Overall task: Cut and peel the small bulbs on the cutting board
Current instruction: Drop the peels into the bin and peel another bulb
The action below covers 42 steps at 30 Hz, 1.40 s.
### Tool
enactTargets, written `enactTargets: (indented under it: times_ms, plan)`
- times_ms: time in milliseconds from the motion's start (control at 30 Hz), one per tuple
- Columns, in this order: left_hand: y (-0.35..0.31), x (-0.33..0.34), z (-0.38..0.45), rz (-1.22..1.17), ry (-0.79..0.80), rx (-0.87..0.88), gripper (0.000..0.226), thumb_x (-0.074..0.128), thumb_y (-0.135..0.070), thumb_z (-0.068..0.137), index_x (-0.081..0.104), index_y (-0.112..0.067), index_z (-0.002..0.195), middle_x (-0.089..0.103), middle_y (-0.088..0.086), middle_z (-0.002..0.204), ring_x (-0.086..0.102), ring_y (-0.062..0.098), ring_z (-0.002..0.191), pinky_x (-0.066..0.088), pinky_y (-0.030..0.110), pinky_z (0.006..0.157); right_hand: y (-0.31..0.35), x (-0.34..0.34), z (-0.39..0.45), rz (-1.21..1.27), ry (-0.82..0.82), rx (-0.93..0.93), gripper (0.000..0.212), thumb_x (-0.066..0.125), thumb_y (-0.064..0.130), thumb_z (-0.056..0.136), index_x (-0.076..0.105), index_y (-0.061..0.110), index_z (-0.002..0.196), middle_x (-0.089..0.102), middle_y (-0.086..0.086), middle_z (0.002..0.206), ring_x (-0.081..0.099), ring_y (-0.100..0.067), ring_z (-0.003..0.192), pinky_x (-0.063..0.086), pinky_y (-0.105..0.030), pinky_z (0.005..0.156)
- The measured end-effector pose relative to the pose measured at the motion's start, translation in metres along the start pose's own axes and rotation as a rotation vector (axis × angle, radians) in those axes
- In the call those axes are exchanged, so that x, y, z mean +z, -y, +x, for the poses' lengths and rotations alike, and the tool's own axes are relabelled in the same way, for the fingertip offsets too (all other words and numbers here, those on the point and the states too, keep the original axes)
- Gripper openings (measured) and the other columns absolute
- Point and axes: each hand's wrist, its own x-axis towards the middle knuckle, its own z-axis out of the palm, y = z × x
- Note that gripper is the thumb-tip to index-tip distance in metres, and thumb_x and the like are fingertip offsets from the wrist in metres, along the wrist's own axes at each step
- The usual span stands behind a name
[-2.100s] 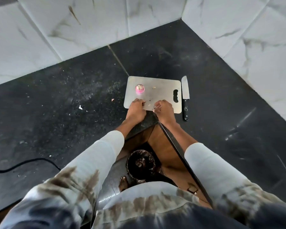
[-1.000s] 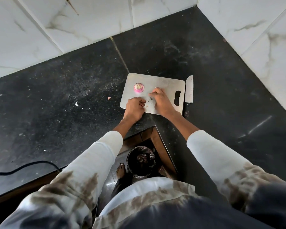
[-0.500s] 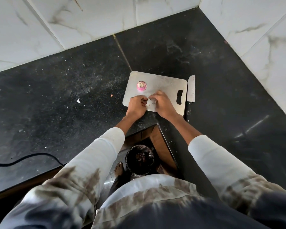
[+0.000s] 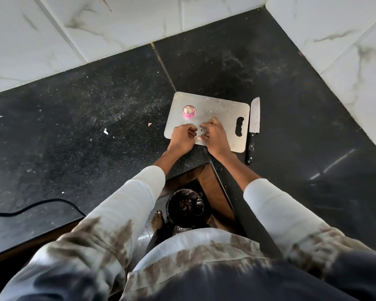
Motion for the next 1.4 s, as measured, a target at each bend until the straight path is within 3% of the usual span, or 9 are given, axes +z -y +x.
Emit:
enactTargets:
  times_ms: [133,367,533,667,767,867,967,1133,1400]
  plan:
    - [-0.001,-0.002,-0.001,-0.006,0.002,-0.006,0.042,0.061,0.009,0.088,0.076,-0.005,0.125,0.080,0.008,0.113,0.073,0.017,0.103,0.057,0.027,0.103,0.005,0.000,0.002,-0.024,-0.055,-0.020,0.035,0.076,0.004,0.092,0.071,0.004,0.127,0.061,-0.007,0.121,0.065,-0.022,0.111,0.058,-0.036,0.101]
    - [-0.003,-0.005,-0.002,-0.008,0.008,-0.016,0.039,0.061,0.005,0.091,0.076,-0.006,0.126,0.080,0.008,0.117,0.074,0.019,0.111,0.054,0.023,0.102,0.005,0.007,0.001,-0.146,-0.068,-0.115,0.035,0.077,0.012,0.092,0.073,0.007,0.126,0.065,-0.006,0.124,0.057,-0.022,0.118,0.051,-0.034,0.105]
    - [-0.002,-0.006,-0.001,-0.037,0.021,-0.033,0.036,0.063,0.002,0.092,0.078,-0.007,0.124,0.081,0.008,0.116,0.075,0.019,0.110,0.054,0.025,0.104,0.003,0.006,0.014,-0.143,-0.072,-0.088,0.016,0.075,0.007,0.093,0.080,0.005,0.108,0.072,-0.006,0.106,0.067,-0.019,0.099,0.060,-0.035,0.085]
    - [-0.002,-0.009,-0.004,-0.106,0.025,-0.064,0.032,0.064,-0.004,0.097,0.077,-0.006,0.126,0.080,0.008,0.122,0.072,0.021,0.116,0.051,0.022,0.105,0.006,0.010,0.013,-0.187,-0.081,-0.064,0.013,0.075,0.007,0.093,0.080,0.007,0.106,0.073,-0.007,0.102,0.068,-0.020,0.094,0.061,-0.030,0.081]
    - [-0.001,-0.011,-0.010,-0.211,0.023,-0.115,0.031,0.064,-0.006,0.096,0.079,-0.010,0.124,0.081,0.006,0.119,0.074,0.021,0.115,0.056,0.038,0.111,0.014,0.015,0.008,-0.119,-0.144,0.039,0.010,0.073,0.002,0.091,0.077,0.006,0.100,0.071,-0.008,0.093,0.067,-0.019,0.084,0.060,-0.034,0.075]
    - [0.005,-0.010,-0.019,-0.305,0.063,-0.146,0.031,0.065,-0.008,0.095,0.080,-0.012,0.122,0.081,0.004,0.118,0.075,0.021,0.114,0.056,0.041,0.111,0.021,0.013,-0.004,0.062,-0.216,0.187,0.026,0.074,0.002,0.086,0.061,0.012,0.107,0.068,-0.001,0.083,0.065,-0.016,0.075,0.056,-0.034,0.071]
    - [0.014,-0.005,-0.032,-0.403,0.087,-0.142,0.033,0.064,-0.016,0.091,0.082,-0.011,0.118,0.082,0.004,0.114,0.077,0.020,0.110,0.059,0.042,0.108,0.026,0.007,-0.024,0.275,-0.229,0.350,0.021,0.081,0.008,0.082,0.067,0.013,0.097,0.072,0.004,0.084,0.069,-0.012,0.080,0.059,-0.033,0.081]
    - [0.008,0.008,-0.075,-0.578,0.162,-0.157,0.026,0.057,-0.005,0.104,0.079,-0.001,0.119,0.081,0.013,0.106,0.080,0.025,0.094,0.065,0.048,0.097,0.041,0.010,-0.088,0.558,-0.370,0.610,0.016,0.085,0.010,0.079,0.073,0.013,0.090,0.077,0.003,0.083,0.075,-0.009,0.079,0.062,-0.027,0.078]
    - [0.062,0.050,-0.156,-0.380,0.259,-0.103,0.036,0.056,-0.019,0.093,0.083,-0.009,0.114,0.083,0.008,0.108,0.079,0.021,0.104,0.064,0.046,0.097,0.039,0.081,-0.196,0.532,-0.359,0.779,0.019,0.082,0.003,0.081,0.071,0.018,0.080,0.076,0.006,0.079,0.074,-0.004,0.075,0.057,-0.018,0.070]
